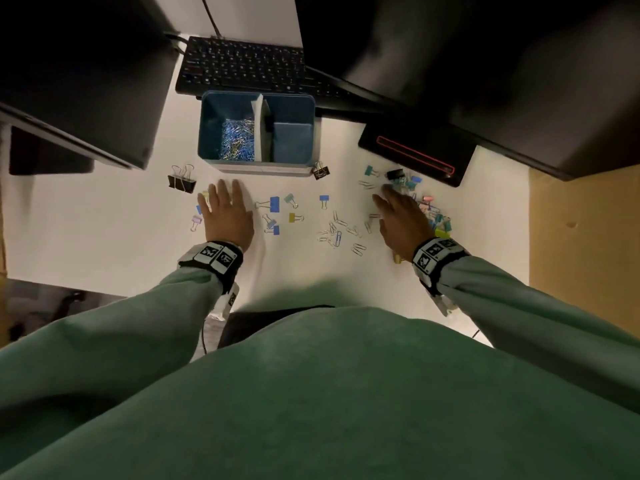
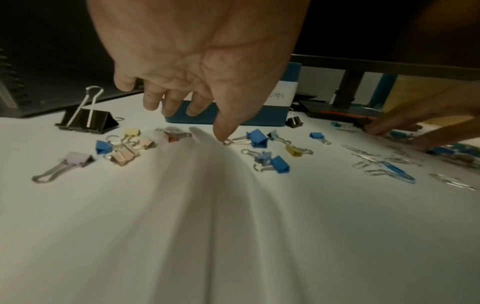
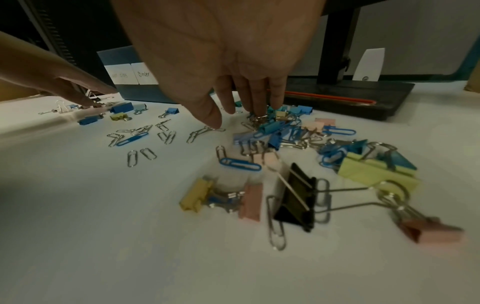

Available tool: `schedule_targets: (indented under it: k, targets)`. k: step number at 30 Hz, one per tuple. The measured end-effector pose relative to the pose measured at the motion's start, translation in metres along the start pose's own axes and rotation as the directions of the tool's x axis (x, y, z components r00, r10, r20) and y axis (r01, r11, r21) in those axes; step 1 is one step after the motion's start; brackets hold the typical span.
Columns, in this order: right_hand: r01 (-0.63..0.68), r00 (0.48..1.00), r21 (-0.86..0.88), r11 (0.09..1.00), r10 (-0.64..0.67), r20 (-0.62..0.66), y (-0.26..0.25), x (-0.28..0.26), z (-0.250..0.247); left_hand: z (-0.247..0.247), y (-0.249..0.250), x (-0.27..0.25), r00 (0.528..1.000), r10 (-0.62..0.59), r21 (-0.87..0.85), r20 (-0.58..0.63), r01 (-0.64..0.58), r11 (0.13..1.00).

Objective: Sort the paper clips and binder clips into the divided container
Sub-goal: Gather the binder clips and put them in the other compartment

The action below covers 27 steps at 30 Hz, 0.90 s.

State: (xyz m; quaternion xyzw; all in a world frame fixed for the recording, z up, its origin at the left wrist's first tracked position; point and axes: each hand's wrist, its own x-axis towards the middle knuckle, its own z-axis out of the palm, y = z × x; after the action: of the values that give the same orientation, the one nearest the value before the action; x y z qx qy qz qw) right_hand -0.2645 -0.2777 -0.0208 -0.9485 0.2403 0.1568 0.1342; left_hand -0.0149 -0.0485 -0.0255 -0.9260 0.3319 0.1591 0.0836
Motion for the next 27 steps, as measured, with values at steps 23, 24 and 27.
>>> schedule_targets:
  k: [23,24,27]
  targets:
    - [0.276,0.958,0.103,0.955,-0.283,0.054,-0.021,-0.029,0.022,0.017,0.033,-0.090,0.957,0.284,-0.011,0.055,-0.284,0.959]
    - [0.285,0.955,0.139,0.949,-0.293,0.048,-0.024,-0.026,0.021,0.016,0.043,-0.095,0.932,0.356,-0.014,0.064,-0.356,0.934]
    - [0.287,0.954,0.248,0.925,-0.299,0.010,-0.033,-0.008,0.014,0.012,0.074,-0.095,0.833,0.547,-0.013,0.088,-0.548,0.837]
